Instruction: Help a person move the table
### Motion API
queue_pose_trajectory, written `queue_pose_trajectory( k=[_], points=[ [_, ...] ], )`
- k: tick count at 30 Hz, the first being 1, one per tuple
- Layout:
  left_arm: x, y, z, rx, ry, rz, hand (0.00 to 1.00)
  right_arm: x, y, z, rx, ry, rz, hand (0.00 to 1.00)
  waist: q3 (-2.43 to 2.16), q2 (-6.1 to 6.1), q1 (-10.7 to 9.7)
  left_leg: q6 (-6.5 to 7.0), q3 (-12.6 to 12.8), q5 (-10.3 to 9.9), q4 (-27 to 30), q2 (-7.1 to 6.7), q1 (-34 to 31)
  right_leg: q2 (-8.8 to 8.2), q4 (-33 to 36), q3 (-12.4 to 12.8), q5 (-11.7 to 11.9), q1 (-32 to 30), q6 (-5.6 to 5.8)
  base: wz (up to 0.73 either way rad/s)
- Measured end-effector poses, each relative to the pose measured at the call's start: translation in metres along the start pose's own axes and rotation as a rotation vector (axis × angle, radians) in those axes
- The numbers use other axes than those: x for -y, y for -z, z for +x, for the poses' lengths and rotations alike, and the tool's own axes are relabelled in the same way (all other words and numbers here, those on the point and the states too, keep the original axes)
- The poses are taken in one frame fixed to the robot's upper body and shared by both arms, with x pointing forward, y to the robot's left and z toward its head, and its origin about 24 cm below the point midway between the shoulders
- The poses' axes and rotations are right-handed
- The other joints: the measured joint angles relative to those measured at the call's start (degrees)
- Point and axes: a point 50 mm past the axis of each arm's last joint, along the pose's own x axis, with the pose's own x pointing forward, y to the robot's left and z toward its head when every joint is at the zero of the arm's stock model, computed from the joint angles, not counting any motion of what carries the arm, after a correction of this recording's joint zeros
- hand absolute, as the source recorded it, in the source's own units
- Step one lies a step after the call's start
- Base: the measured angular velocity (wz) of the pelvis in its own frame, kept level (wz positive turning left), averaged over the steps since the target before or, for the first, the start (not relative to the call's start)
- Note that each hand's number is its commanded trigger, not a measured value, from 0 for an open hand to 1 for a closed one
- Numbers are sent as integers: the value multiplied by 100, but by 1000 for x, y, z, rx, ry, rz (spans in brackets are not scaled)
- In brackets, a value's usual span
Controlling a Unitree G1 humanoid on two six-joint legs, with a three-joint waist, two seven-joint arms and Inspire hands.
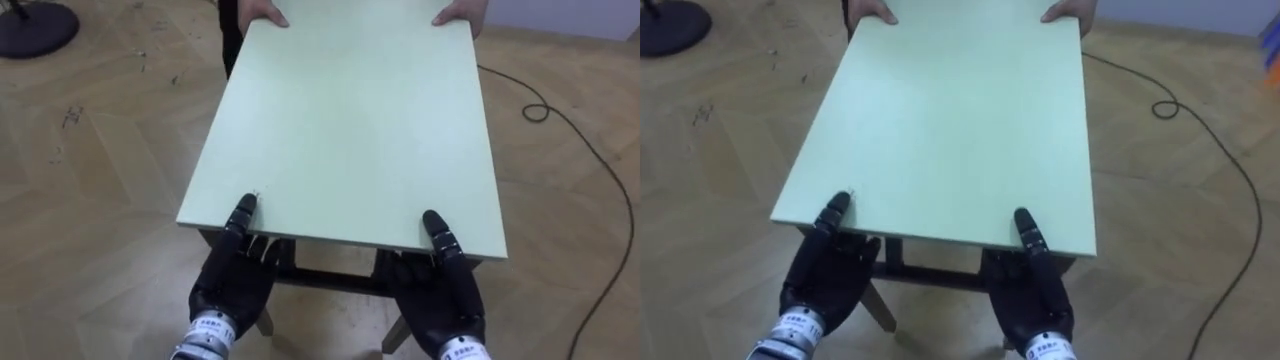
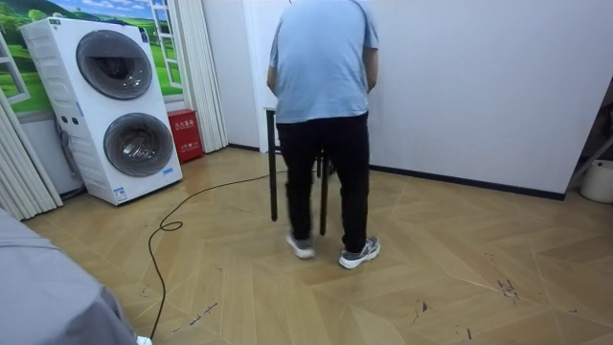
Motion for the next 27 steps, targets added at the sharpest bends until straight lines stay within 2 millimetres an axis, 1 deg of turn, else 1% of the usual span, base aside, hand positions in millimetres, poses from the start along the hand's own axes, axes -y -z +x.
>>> queue_pose_trajectory(
  k=[1,2,3,4,5,6,8,9,12,14,15,16,18,20,21,24,25,26,27],
  points=[
    [0,-1,0,2,4,-3,100,-1,-1,1,-5,-6,-8,100,17,27,81,-13,-39,8,0,15,8,23,-30,1,-1,30,-1,16],
    [0,-1,0,2,5,-5,100,-1,-1,2,-5,-8,-9,100,22,45,107,-23,-90,13,0,18,12,31,-62,-12,-1,63,-2,22],
    [0,0,0,1,10,-7,100,-1,-2,1,-4,-12,-12,100,31,78,117,-44,-195,26,-11,16,6,36,-89,-38,-15,110,-17,40],
    [0,0,0,2,14,-5,100,-1,-2,1,-4,-14,-12,100,32,95,122,-77,-304,48,-35,16,-9,37,-89,-123,-37,135,-30,47],
    [0,-1,0,3,16,-4,100,-1,-3,1,-1,-14,-15,100,31,101,122,-85,-346,53,-37,16,-18,38,-89,-144,-54,155,-47,54],
    [0,-2,0,5,16,-2,100,-1,-3,1,-3,-15,-13,100,26,110,135,-106,-456,65,-37,14,-37,44,-83,-143,-97,191,-45,44],
    [-1,-2,-1,9,14,-4,100,-1,-3,3,-8,-18,-16,100,26,134,145,-162,-556,102,-38,17,-76,52,-87,-183,-110,227,-48,50],
    [-2,-2,-2,7,10,-8,100,-1,-3,3,-11,-18,-16,100,24,154,148,-164,-605,103,-37,20,-76,49,-88,-275,-153,285,-65,49],
    [-7,1,-7,3,-8,-46,100,-1,-3,3,-26,-16,-23,100,6,202,176,-180,-589,112,-24,30,-83,42,-80,-307,-245,395,-59,49],
    [-9,3,-9,-1,-18,-63,100,-1,-4,2,-33,-12,-32,100,4,239,157,-189,-582,117,-5,39,-93,35,-80,-393,-281,494,-57,63],
    [-10,4,-10,-4,-23,-70,100,0,-5,2,-35,-6,-35,100,5,247,150,-202,-526,124,5,62,-101,36,-81,-445,-298,563,-58,57],
    [-11,4,-11,-5,-24,-72,100,0,-5,2,-34,-4,-36,100,5,246,144,-213,-466,131,17,77,-117,38,-80,-446,-309,593,-59,82],
    [-11,6,-11,-8,-27,-78,100,0,-6,2,-32,-3,-40,100,5,247,64,-241,-258,150,160,122,-275,35,-80,-441,-390,714,-51,97],
    [-11,6,-12,-7,-29,-75,100,1,-6,2,-32,2,-46,100,4,251,46,-262,-202,187,223,130,-377,21,-76,-464,-447,765,-33,86],
    [-11,6,-12,-6,-29,-72,100,1,-7,2,-32,3,-52,100,8,275,61,-274,-131,238,230,157,-446,17,-76,-541,-453,782,-26,74],
    [-11,6,-12,-7,-29,-72,100,1,-9,2,-33,2,-58,100,5,324,184,-295,-114,361,221,167,-547,17,-76,-573,-456,809,-21,52],
    [-11,6,-12,-7,-29,-72,100,0,-9,2,-33,2,-58,100,3,333,193,-294,-98,388,219,168,-569,15,-76,-571,-458,813,-19,49],
    [-11,6,-12,-4,-29,-73,100,0,-8,2,-34,1,-58,100,3,339,219,-288,18,449,195,186,-598,4,-76,-570,-462,819,-12,36],
    [-11,7,-12,-3,-29,-73,100,0,-8,2,-34,1,-58,100,3,339,249,-285,54,477,173,187,-598,-6,-75,-571,-466,824,-7,29]
  ],
)
